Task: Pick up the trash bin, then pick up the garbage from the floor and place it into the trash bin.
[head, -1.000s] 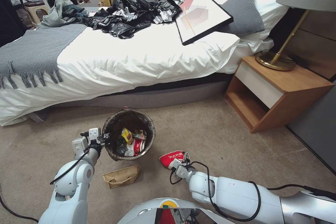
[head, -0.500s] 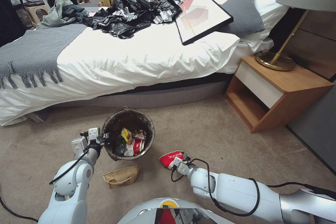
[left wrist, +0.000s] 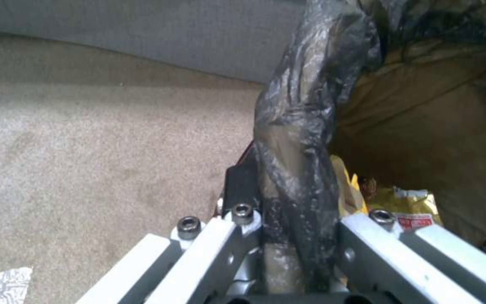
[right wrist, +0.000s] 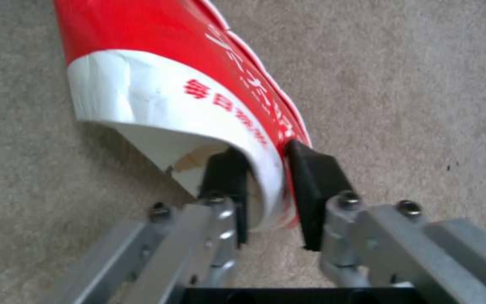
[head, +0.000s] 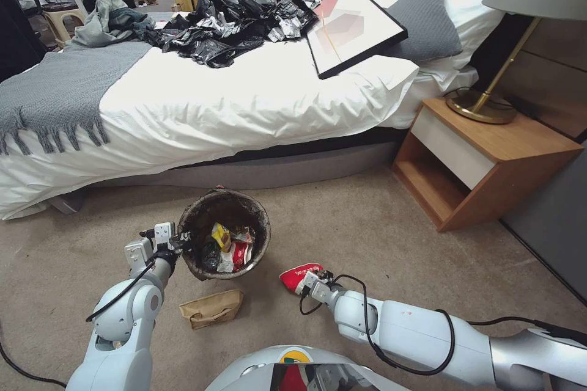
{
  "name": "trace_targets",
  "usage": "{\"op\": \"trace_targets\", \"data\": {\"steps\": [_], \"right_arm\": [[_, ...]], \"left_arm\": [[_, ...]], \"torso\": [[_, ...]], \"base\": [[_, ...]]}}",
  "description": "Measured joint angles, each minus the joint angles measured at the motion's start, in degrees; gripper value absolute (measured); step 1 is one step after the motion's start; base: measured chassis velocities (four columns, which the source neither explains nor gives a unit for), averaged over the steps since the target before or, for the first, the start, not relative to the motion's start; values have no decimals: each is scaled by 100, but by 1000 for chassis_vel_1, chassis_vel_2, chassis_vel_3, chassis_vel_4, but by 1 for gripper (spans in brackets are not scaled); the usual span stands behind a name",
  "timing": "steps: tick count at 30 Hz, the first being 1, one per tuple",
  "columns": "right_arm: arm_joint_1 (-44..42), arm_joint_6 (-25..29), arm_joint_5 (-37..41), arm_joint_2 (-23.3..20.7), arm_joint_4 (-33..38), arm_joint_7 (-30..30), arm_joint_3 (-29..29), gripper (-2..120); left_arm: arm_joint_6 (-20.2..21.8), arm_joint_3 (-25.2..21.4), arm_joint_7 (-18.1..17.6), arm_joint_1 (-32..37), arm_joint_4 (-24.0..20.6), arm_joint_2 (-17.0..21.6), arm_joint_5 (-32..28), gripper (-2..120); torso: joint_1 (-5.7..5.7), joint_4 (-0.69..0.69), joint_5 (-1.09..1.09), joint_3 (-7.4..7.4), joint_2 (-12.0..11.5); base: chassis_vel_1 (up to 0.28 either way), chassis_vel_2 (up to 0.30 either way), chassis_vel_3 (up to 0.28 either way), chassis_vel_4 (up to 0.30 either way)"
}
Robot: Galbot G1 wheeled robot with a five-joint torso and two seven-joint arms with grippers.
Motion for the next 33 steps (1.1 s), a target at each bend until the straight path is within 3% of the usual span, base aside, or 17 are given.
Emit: {"op": "trace_targets", "data": {"steps": [1, 5, 23, 30, 32, 33], "right_arm": [[2, 0, 0, -4, 2, -2, 0, 10], [12, 0, 0, -14, 7, -6, 0, 0], [15, 21, 61, -67, 75, -77, 148, 0], [-301, -91, 1142, -251, 915, 92, 1312, 0], [-434, -147, 1611, -391, 1293, 265, 1663, 0], [-555, -163, 2210, -548, 1698, 510, 2017, 0]], "left_arm": [[1, 0, 2, 0, 0, 1, 1, 0], [2, 0, 7, 2, 0, 1, 3, 0], [108, 8, -8, 3, -75, -3, -40, 0], [273, 35, -12, 7, -170, 37, -165, 0], [282, 38, -13, 1, -170, 46, -166, 0], [287, 38, -13, -6, -171, 60, -169, 0]], "torso": [[0, 0, 0, 0, 0], [0, 0, 0, 0, 0], [0, 0, 0, 0, 0], [0, 1, 1, 0, 0], [0, 0, 0, 0, 0], [0, -1, 0, 0, 0]], "base": [[0, 0, 0, 0], [0, 0, 0, 0], [0, 0, 0, 0], [0, 0, 0, 0], [0, 0, 0, 0], [0, 0, 0, 0]]}}
